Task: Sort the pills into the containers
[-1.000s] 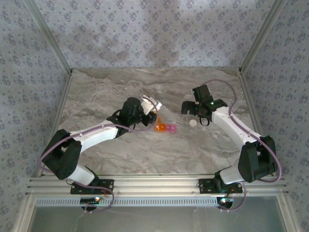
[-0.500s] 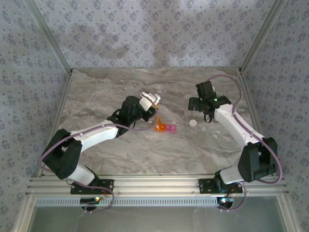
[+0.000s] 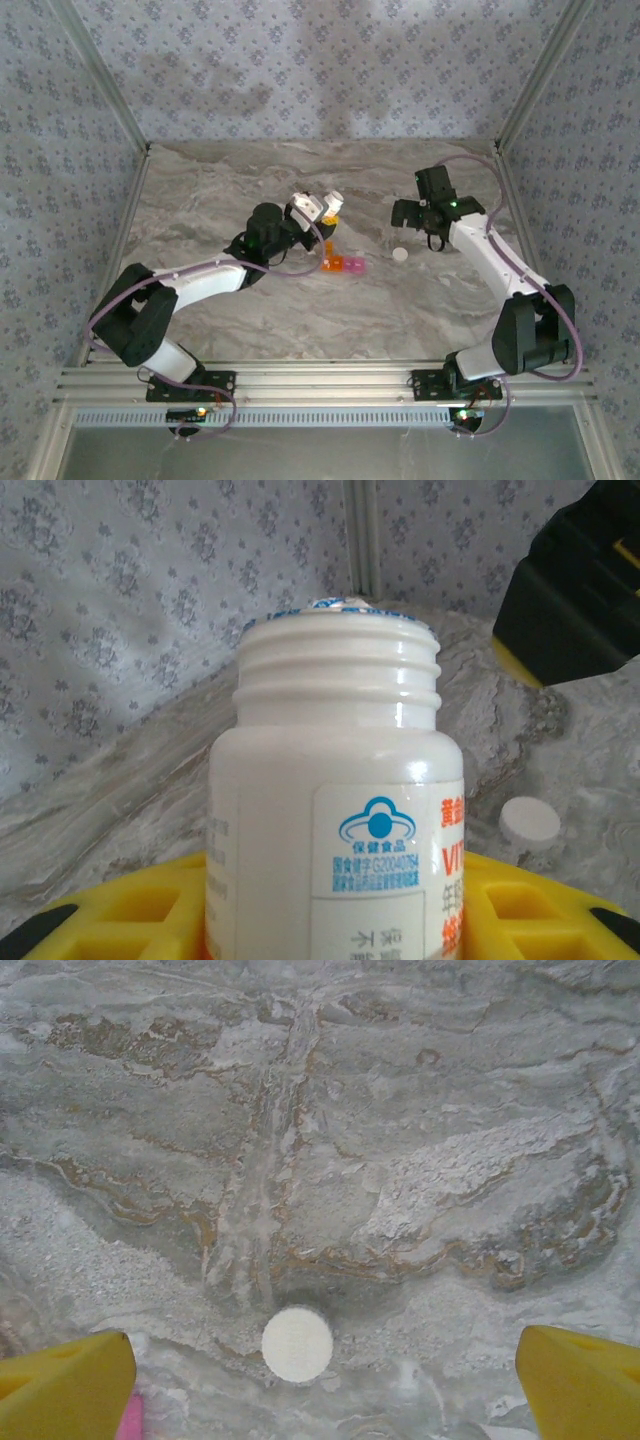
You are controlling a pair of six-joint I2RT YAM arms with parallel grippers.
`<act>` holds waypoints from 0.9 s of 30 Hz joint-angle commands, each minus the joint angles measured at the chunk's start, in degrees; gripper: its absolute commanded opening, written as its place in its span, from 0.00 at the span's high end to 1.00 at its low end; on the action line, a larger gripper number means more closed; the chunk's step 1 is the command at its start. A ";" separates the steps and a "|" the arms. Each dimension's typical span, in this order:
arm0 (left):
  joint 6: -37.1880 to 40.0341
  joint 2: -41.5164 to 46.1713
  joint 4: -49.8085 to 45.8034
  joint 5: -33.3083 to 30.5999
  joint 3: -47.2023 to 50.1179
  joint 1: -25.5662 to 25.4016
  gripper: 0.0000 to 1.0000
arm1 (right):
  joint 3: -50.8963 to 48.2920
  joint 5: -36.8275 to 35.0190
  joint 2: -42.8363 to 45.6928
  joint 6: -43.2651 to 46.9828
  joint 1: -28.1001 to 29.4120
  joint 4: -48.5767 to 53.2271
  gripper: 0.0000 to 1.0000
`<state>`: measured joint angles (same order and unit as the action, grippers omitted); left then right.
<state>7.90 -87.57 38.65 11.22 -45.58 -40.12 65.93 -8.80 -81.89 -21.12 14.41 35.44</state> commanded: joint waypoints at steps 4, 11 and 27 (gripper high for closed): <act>-2.68 0.26 10.24 5.22 2.01 0.31 1.00 | 1.44 8.96 -5.30 -1.13 -3.30 0.73 0.00; -4.32 0.25 14.12 6.58 2.72 0.31 1.00 | 1.55 14.59 -9.10 -2.09 -3.88 -0.61 0.00; -5.28 1.39 16.16 7.37 4.83 0.49 1.00 | 7.17 10.49 -20.34 -0.26 -1.43 7.30 0.16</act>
<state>3.36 -87.55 51.31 17.26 -41.36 -40.10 71.66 4.16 -100.68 -22.52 11.55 38.76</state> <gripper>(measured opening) 0.465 0.843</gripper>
